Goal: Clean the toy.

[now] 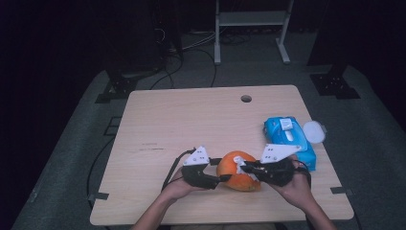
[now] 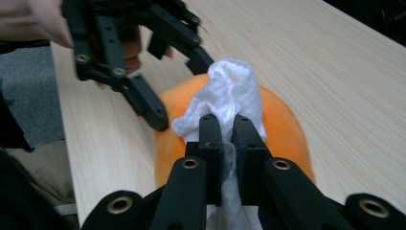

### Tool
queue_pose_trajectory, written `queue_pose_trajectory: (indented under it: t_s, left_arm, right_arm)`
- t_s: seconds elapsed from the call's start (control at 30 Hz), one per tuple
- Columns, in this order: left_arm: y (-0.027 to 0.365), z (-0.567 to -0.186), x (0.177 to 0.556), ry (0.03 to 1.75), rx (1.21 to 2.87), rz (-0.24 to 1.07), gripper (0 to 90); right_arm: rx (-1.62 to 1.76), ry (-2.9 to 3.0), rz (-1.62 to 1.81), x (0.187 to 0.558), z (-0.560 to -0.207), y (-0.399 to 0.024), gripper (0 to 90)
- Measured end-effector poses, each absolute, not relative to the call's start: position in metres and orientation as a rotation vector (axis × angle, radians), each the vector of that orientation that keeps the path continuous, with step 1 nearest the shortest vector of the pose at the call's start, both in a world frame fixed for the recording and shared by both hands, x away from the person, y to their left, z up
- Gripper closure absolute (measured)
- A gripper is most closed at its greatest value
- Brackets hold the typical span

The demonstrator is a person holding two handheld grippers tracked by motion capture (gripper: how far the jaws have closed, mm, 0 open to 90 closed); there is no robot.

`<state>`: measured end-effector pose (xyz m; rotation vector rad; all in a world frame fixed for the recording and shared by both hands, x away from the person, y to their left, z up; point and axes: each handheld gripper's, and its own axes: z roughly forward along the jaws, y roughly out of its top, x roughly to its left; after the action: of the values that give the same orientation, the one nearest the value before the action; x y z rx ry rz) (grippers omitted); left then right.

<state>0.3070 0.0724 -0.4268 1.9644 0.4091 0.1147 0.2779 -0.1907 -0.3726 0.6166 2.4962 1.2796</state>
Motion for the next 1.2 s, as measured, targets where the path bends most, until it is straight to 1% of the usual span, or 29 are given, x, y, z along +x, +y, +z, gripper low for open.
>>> queue_pose_trajectory:
  t_s: [0.1,0.3,0.33,0.4,0.43,0.47,0.53,0.6,0.63,0.7,0.77,0.87,0.93,0.97,1.07,1.13,1.17,1.2]
  left_arm:
    - [0.067,-0.426,0.305,0.403,1.976,0.134,37.7]
    - [0.061,-0.424,0.299,0.361,1.995,0.182,36.1]
    - [0.062,-0.425,0.3,0.369,1.995,0.19,33.2]
    - [0.061,-0.427,0.303,0.417,1.987,0.173,21.9]
    - [0.059,-0.429,0.305,0.448,1.985,0.157,18.1]
    - [0.058,-0.43,0.305,0.46,1.983,0.144,16.4]
    - [0.055,-0.431,0.304,0.466,1.98,0.124,18.2]
    - [0.052,-0.43,0.299,0.435,1.977,0.151,28.3]
    - [0.05,-0.429,0.296,0.416,1.98,0.164,31.0]
    - [0.047,-0.428,0.292,0.376,2.006,0.202,32.0]
    - [0.047,-0.428,0.291,0.373,2.012,0.218,32.6]
    - [0.049,-0.429,0.293,0.376,2.016,0.21,32.6]
    - [0.05,-0.43,0.293,0.385,2.016,0.204,31.5]
    - [0.049,-0.43,0.295,0.398,2.008,0.196,29.6]
    - [0.046,-0.432,0.298,0.458,1.992,0.139,16.7]
    - [0.045,-0.435,0.3,0.488,1.991,0.112,12.7]
    - [0.046,-0.435,0.3,0.487,1.987,0.11,14.4]
    - [0.046,-0.435,0.299,0.48,1.982,0.12,18.6]
  right_arm:
    - [0.639,2.507,1.282,0.278,-0.374,-0.192,83.3]
    - [0.532,2.525,1.258,0.269,-0.369,-0.167,83.2]
    - [0.539,2.521,1.261,0.269,-0.369,-0.169,83.2]
    - [0.578,2.521,1.291,0.273,-0.37,-0.175,83.2]
    - [0.584,2.521,1.296,0.274,-0.37,-0.176,83.2]
    - [0.593,2.524,1.299,0.275,-0.372,-0.177,83.2]
    - [0.602,2.52,1.297,0.275,-0.372,-0.175,83.2]
    - [0.594,2.522,1.295,0.273,-0.372,-0.171,83.2]
    - [0.586,2.529,1.307,0.272,-0.372,-0.168,83.2]
    - [0.549,2.552,1.293,0.269,-0.372,-0.161,83.2]
    - [0.525,2.549,1.258,0.268,-0.372,-0.159,83.2]
    - [0.564,2.504,1.248,0.271,-0.365,-0.17,83.1]
    - [0.626,2.453,1.21,0.277,-0.363,-0.186,83.1]
    - [0.657,2.45,1.22,0.28,-0.364,-0.193,83.1]
    - [0.71,2.461,1.24,0.285,-0.371,-0.202,83.1]
    - [0.708,2.467,1.253,0.285,-0.373,-0.201,83.1]
    - [0.697,2.469,1.248,0.284,-0.372,-0.198,83.1]
    - [0.682,2.473,1.25,0.283,-0.372,-0.194,83.2]
